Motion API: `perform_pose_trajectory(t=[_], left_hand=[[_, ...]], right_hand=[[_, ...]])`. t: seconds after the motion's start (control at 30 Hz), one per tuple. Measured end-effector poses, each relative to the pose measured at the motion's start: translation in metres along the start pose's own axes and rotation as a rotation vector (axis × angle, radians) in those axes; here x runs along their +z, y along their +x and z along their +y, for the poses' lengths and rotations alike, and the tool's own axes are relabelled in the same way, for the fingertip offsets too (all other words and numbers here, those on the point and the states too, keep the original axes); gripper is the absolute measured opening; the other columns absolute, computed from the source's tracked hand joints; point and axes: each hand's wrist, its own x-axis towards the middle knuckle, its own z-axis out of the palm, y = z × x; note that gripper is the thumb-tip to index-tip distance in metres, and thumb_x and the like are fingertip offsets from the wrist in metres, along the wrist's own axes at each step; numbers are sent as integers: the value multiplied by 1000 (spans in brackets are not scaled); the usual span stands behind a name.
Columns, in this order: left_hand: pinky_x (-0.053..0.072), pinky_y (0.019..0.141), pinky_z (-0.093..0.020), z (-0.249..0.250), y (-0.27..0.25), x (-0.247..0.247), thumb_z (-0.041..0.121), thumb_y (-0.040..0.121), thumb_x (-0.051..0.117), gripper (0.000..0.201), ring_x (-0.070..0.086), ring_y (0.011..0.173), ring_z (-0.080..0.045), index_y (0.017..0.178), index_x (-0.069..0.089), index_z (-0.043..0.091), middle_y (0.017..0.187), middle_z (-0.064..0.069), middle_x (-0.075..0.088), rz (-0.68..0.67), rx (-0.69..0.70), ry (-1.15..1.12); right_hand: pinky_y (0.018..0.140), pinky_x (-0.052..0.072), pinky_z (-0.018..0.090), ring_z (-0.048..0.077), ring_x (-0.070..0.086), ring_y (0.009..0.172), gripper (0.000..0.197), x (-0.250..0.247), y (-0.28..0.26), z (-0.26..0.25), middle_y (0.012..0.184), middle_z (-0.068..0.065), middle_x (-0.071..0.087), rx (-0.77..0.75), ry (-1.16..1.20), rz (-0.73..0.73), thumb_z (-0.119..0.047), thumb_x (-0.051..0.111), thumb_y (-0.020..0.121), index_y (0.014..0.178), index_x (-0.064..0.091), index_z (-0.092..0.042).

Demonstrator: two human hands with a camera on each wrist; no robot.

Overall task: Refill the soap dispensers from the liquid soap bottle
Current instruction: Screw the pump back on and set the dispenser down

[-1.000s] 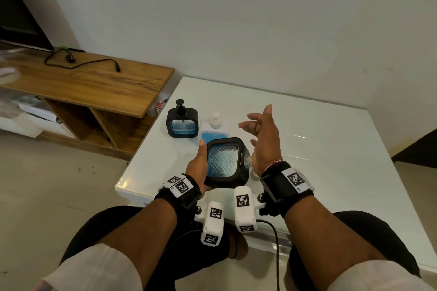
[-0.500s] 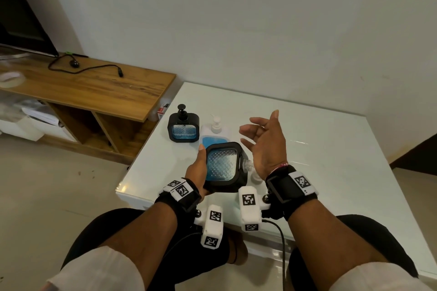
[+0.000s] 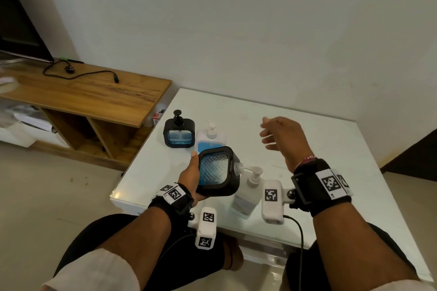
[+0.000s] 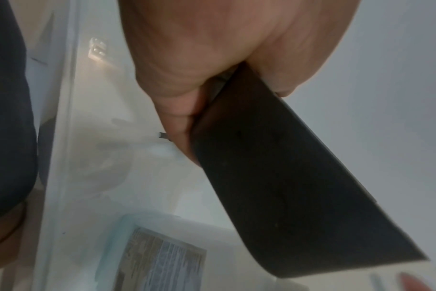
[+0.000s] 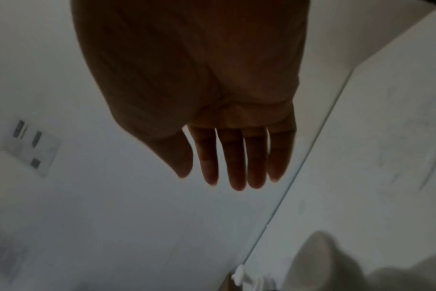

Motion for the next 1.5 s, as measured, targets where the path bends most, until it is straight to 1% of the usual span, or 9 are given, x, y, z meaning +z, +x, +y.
perform_pose_trajectory(t=[0.17, 0.33, 0.47, 0.6, 0.8, 1.03, 1.2, 1.4, 1.5], left_hand=[[61, 72, -54, 5, -2, -2, 72, 96, 45, 66, 67, 108, -44, 129, 62, 17, 125, -22, 68, -20, -1, -142], [59, 72, -54, 8, -7, 2, 69, 100, 37, 59, 68, 103, -42, 116, 65, 19, 121, -20, 69, -41, 52, -182], [57, 70, -54, 9, -9, 2, 67, 102, 35, 57, 67, 100, -42, 109, 65, 20, 115, -19, 69, -51, 59, -199], [60, 71, -53, 13, -7, 1, 70, 100, 35, 60, 67, 106, -42, 118, 65, 22, 120, -19, 69, -64, 71, -204], [58, 75, -54, 25, -1, -4, 71, 100, 34, 64, 66, 110, -42, 133, 58, 22, 128, -21, 66, -77, 93, -307], [59, 74, -54, 29, 7, -9, 72, 99, 33, 68, 65, 117, -42, 142, 54, 23, 133, -22, 65, -64, 104, -319], [63, 69, -51, 32, 1, -4, 69, 101, 31, 65, 66, 113, -41, 138, 56, 22, 131, -22, 65, -67, 117, -318], [59, 72, -51, 57, -14, 6, 66, 102, 36, 55, 69, 96, -38, 109, 60, 18, 98, -23, 75, -65, 114, -307], [63, 61, -45, 75, -19, 6, 66, 102, 34, 52, 69, 93, -35, 104, 59, 20, 76, -19, 77, -53, 138, -286]], right_hand=[[61, 51, 26, 14, 61, 74, 39, -2, -7, 12, 90, 0, 67, 64, -642, -315, -52, 72, 80, 93, 69, -15], [59, 55, 29, 15, 60, 69, 25, 9, -11, 21, 85, 3, 66, 151, -822, -498, -29, 80, 78, 94, 70, -13], [67, 60, 37, 27, 68, 66, 8, 13, -7, 22, 79, 12, 72, 118, -823, -381, -13, 76, 78, 82, 73, -7], [70, 57, 27, 11, 59, 60, 13, 11, 7, 24, 78, -3, 68, 47, -868, -229, -8, 72, 81, 93, 75, -11], [81, 48, 24, 22, 65, 101, 22, 7, 32, 28, 108, 2, 72, 6, -890, -58, -5, 64, 86, 102, 75, -14], [79, 45, 23, 21, 64, 101, 23, 9, 57, 36, 110, 1, 70, 12, -907, -77, -4, 59, 87, 101, 74, -15], [95, 46, 29, 18, 59, 114, 35, 10, 59, 39, 122, -3, 64, -3, -890, -91, -13, 66, 85, 120, 64, -18], [93, 48, 35, 25, 56, 114, 29, 12, 50, 15, 127, 3, 55, -32, -974, 2, -26, 63, 88, 116, 66, -22], [83, 45, 30, 25, 57, 107, 22, 22, 39, -3, 116, 6, 59, -212, -963, 92, -26, 61, 91, 109, 69, -17]])
